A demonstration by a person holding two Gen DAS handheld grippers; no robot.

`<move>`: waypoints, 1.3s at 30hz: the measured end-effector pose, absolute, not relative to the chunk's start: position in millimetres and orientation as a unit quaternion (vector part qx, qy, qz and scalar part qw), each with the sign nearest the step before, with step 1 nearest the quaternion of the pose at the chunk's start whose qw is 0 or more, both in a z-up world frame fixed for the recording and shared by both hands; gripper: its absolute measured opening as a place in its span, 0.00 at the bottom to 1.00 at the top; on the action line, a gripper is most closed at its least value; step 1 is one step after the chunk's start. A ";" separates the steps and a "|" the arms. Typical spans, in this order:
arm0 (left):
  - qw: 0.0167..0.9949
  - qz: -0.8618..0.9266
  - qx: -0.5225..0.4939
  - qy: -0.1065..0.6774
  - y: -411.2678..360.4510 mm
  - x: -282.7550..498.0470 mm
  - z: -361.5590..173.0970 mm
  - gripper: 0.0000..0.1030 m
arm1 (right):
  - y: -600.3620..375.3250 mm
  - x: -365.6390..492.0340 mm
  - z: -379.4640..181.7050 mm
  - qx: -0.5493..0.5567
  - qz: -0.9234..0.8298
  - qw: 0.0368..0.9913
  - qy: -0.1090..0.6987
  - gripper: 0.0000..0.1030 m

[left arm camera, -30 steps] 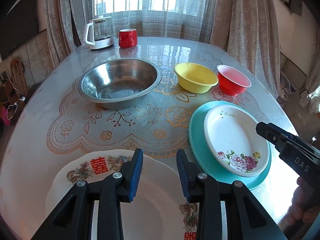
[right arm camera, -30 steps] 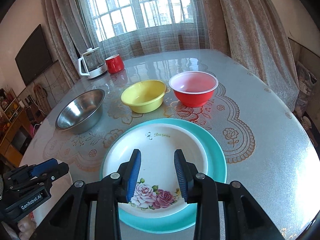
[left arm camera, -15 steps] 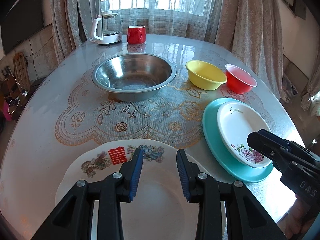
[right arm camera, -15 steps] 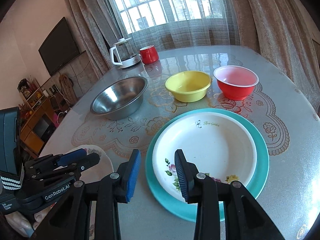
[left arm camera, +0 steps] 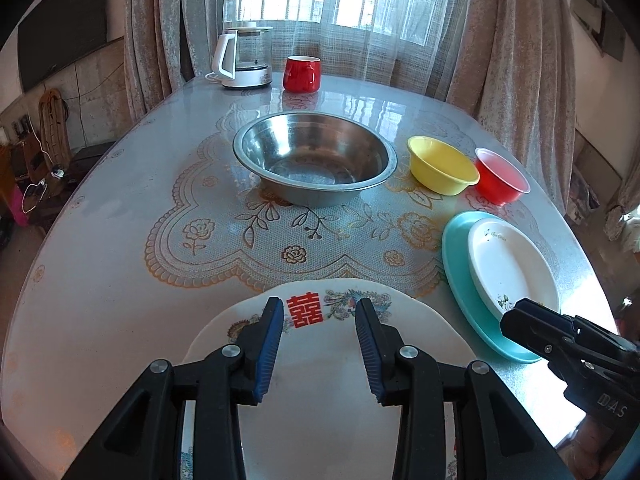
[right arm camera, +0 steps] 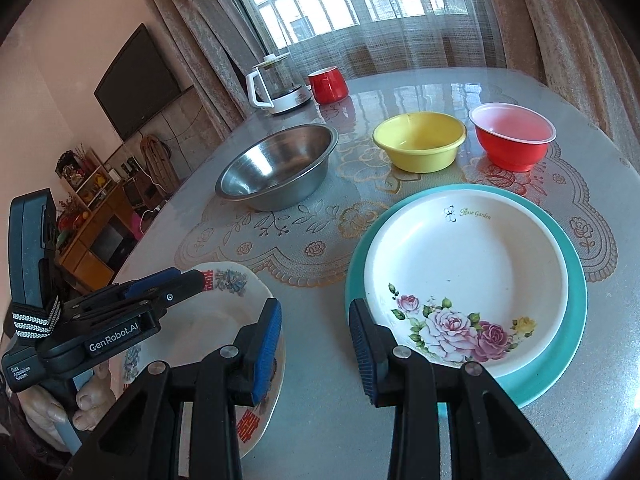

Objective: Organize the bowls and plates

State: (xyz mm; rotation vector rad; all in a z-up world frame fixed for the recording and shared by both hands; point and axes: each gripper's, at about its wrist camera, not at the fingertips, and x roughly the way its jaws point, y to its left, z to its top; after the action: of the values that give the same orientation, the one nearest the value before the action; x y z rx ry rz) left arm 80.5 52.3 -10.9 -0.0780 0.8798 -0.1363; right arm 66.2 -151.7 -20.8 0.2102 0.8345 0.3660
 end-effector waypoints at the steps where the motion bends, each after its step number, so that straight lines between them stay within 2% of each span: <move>1: 0.902 -0.065 -0.040 0.424 55.6 80.2 -10.5 0.38 | -151.2 65.9 -20.6 0.102 0.176 0.893 0.402 0.35; 7: 0.907 -0.062 -0.053 0.413 79.3 75.5 -8.7 0.42 | -153.1 64.4 -21.0 0.113 0.180 0.890 0.404 0.35; 24: 0.912 -0.061 -0.112 0.389 155.0 49.7 -17.0 0.42 | -139.7 55.8 -38.7 0.111 0.225 0.863 0.438 0.35; 39: 0.900 -0.126 -0.097 0.405 146.1 32.6 -44.7 0.42 | -125.3 51.2 -56.3 0.113 0.253 0.842 0.462 0.34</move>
State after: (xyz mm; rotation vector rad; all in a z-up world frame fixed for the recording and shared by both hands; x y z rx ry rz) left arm 32.6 146.1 -44.7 -0.2010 0.8377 -0.2600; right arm 51.2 -125.3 -56.3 0.2385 0.9758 0.5347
